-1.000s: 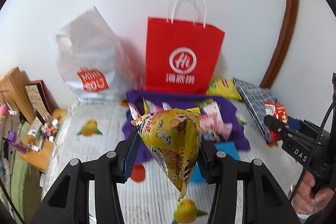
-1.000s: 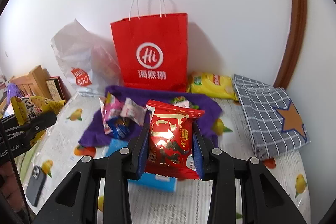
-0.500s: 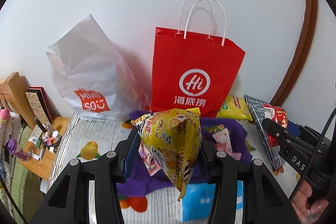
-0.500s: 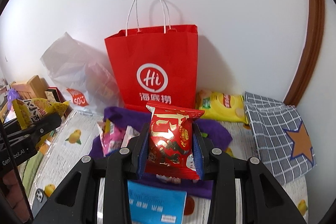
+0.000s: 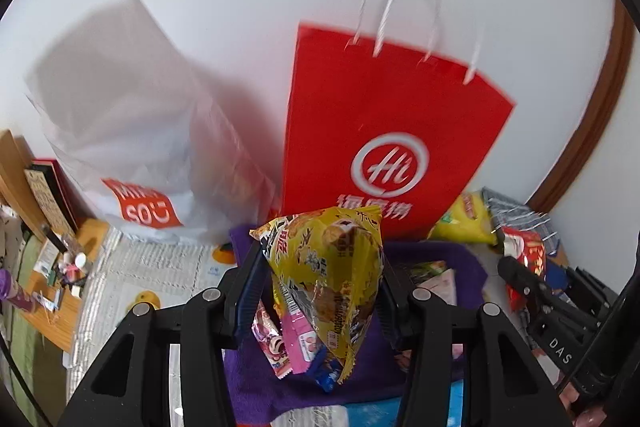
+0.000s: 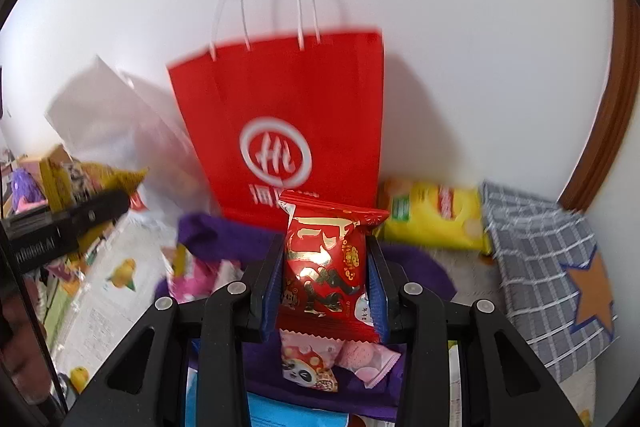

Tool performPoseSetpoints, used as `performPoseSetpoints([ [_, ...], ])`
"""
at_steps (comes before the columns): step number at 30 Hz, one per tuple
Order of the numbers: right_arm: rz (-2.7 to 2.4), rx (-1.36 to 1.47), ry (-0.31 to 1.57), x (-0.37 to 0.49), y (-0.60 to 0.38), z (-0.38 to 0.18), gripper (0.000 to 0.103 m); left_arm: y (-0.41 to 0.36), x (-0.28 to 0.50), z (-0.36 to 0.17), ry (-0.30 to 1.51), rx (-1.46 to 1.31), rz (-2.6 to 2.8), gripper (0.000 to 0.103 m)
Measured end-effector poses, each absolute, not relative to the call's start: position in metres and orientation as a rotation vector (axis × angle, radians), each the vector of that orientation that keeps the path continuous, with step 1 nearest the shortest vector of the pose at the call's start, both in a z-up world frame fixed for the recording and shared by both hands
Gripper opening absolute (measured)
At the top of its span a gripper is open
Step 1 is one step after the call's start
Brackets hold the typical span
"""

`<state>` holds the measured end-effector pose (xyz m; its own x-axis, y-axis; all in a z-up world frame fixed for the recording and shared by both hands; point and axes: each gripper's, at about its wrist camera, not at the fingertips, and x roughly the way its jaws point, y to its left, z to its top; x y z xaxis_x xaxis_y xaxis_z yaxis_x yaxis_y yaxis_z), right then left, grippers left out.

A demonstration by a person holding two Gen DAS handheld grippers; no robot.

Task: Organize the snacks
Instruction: 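Lift and carry both held snacks over the purple towel with both grippers, then open the right gripper releasing the red packet on the towel while the left releases the yellow bag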

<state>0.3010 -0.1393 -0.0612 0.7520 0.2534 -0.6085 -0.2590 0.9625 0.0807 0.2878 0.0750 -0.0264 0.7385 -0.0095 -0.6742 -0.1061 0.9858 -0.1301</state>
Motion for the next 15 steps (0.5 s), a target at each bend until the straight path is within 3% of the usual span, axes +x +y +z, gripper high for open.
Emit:
performPoseSetpoints([
  [15,0.289,-0.051,0.863,0.351,-0.13,-0.125,0.037,0.102,0.32,-0.071,0.86,-0.219,0.095,0.047],
])
